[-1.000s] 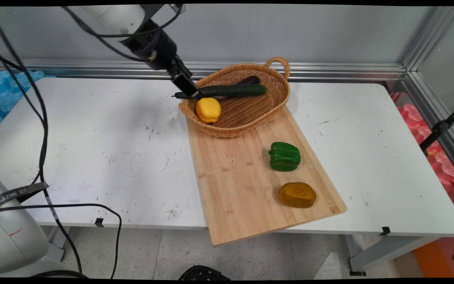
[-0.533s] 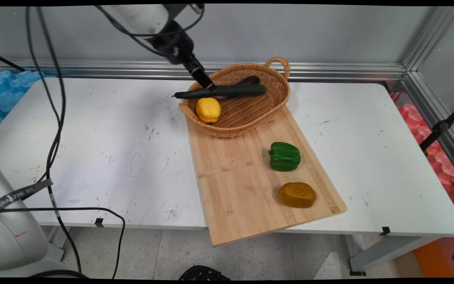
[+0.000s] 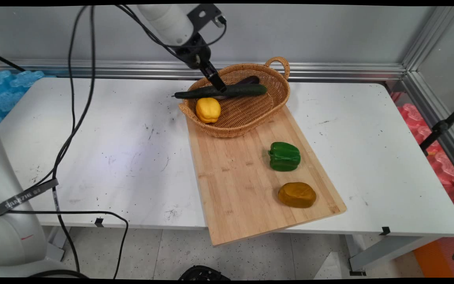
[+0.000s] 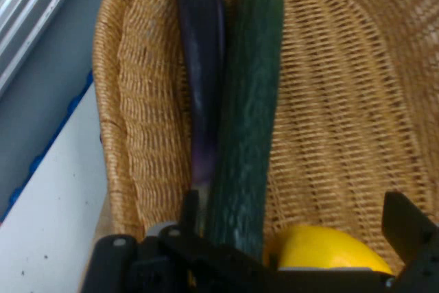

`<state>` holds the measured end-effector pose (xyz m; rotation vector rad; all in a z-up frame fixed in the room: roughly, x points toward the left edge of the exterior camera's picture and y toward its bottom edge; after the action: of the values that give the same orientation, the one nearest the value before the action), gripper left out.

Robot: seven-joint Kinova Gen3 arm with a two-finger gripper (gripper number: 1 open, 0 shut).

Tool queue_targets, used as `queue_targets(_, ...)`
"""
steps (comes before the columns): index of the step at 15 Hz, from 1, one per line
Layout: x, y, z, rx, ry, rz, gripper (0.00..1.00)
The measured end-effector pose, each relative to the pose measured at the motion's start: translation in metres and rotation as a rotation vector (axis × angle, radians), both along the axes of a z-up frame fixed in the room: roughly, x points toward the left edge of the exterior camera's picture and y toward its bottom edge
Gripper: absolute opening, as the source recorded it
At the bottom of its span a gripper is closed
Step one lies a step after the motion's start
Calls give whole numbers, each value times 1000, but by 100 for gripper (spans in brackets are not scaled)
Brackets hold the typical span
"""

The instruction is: Pick up the cucumber from the vegetable basket

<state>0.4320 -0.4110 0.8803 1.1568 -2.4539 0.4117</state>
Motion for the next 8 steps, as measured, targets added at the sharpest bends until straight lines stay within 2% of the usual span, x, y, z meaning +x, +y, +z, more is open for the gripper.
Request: queue_targets(8,-20,-37,-46,18,-46,-3,100)
